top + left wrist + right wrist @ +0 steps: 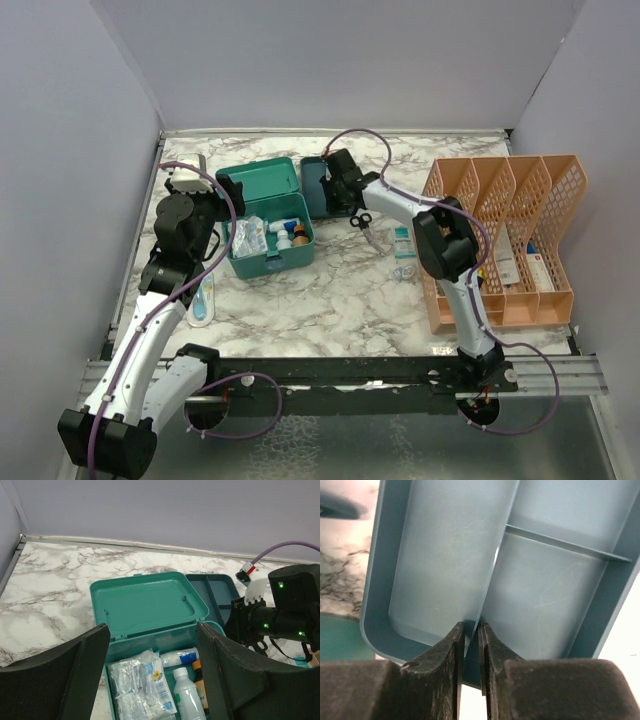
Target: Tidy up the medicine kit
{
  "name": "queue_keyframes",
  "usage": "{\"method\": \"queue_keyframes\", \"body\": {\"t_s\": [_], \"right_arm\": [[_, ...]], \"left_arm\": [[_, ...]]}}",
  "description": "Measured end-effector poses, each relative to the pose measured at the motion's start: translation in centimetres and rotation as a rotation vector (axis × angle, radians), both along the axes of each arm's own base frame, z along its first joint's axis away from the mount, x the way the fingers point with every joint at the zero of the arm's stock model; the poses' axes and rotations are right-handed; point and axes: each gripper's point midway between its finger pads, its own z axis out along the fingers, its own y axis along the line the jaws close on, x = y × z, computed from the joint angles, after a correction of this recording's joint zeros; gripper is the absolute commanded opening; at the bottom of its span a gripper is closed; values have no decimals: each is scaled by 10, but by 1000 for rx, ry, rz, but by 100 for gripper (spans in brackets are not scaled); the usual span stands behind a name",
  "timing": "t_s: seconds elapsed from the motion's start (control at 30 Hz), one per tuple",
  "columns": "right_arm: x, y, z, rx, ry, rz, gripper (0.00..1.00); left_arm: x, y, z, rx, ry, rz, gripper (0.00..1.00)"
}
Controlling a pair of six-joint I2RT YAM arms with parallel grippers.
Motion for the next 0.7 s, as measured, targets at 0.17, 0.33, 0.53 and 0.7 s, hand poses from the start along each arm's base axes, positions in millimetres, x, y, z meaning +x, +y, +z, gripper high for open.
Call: {"method": "queue_keyframes", "body": {"t_s": [0.17, 0.33, 0.53, 0.7], "right_arm": [[-13, 18, -2, 6, -4, 57, 16], [-29, 17, -3, 16, 0, 85, 15], [-54, 16, -5, 14, 19, 123, 15], [-82, 18, -5, 25, 52, 134, 15]], "left_arm": [[1, 1, -1, 2, 2, 9, 73], [1, 2, -2, 3, 5, 13, 73], [2, 3, -2, 6, 5, 17, 73], [3, 3, -3, 9, 10, 20, 73]]}}
